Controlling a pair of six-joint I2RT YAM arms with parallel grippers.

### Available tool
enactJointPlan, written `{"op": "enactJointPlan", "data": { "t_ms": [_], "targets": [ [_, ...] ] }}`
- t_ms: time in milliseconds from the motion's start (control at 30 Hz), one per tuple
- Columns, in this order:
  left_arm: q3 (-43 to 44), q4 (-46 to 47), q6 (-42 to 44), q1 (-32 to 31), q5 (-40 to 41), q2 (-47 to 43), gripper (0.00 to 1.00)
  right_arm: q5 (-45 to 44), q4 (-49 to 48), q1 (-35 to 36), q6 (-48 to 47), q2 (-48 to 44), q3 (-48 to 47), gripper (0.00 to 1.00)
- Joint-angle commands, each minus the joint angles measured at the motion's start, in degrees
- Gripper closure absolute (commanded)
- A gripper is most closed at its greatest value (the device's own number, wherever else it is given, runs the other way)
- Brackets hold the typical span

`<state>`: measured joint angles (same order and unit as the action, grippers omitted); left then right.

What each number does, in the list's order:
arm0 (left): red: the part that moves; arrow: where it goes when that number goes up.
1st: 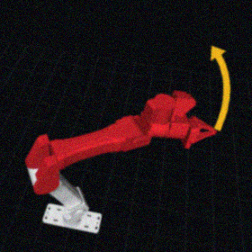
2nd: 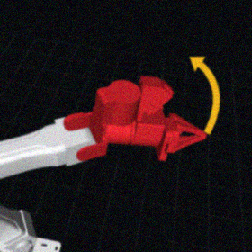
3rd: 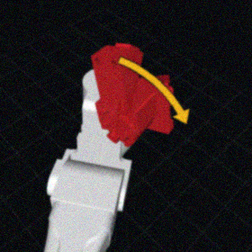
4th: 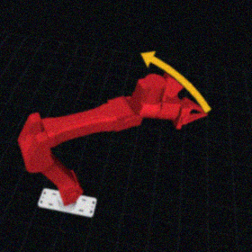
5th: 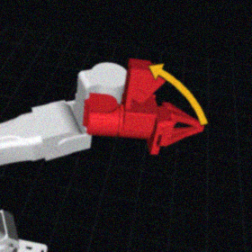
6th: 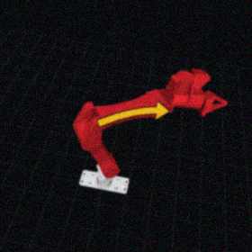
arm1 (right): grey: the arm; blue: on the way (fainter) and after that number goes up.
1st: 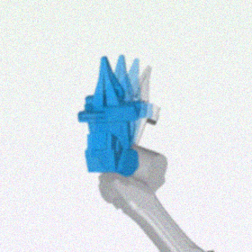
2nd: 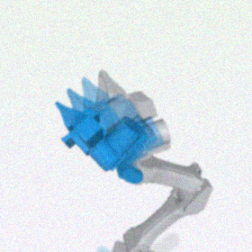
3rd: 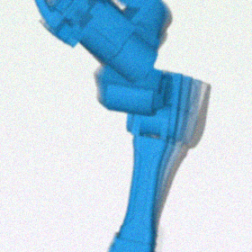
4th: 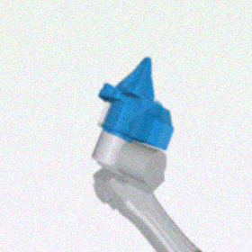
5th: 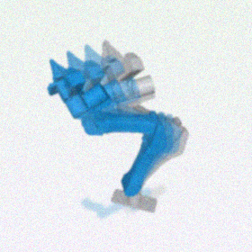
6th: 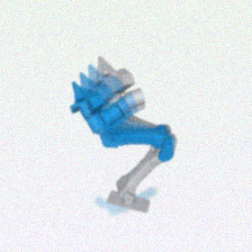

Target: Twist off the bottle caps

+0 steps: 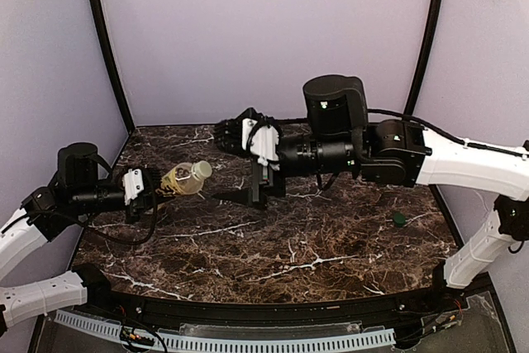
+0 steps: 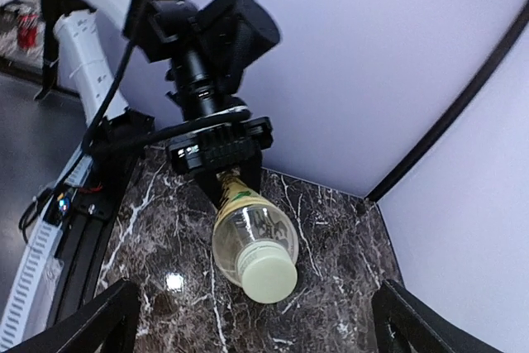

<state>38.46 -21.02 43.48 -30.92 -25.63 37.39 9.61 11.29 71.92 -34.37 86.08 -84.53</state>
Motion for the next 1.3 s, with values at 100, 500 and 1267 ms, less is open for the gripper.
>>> {"op": "enactJointPlan", "data": {
  "t_ms": [100, 500, 1267],
  "targets": [
    [-2.40, 14.72, -0.93, 0.09, 16.54, 0.42, 0.95, -2.43, -4.08, -5.24, 50.11, 9.66, -12.43, 0.13],
    [-3.07, 14.94, -0.84, 0.07, 15.91, -0.29, 0.95, -5.90, 1.15, -4.17, 59.06, 16.37, -19.57, 0.25],
    [-2.64, 11.24, 2.99, 0.07, 10.77, -0.91, 0.95, 2.47, 0.28, -3.83, 43.30, 15.29, -17.78, 1.00]
  ]
}}
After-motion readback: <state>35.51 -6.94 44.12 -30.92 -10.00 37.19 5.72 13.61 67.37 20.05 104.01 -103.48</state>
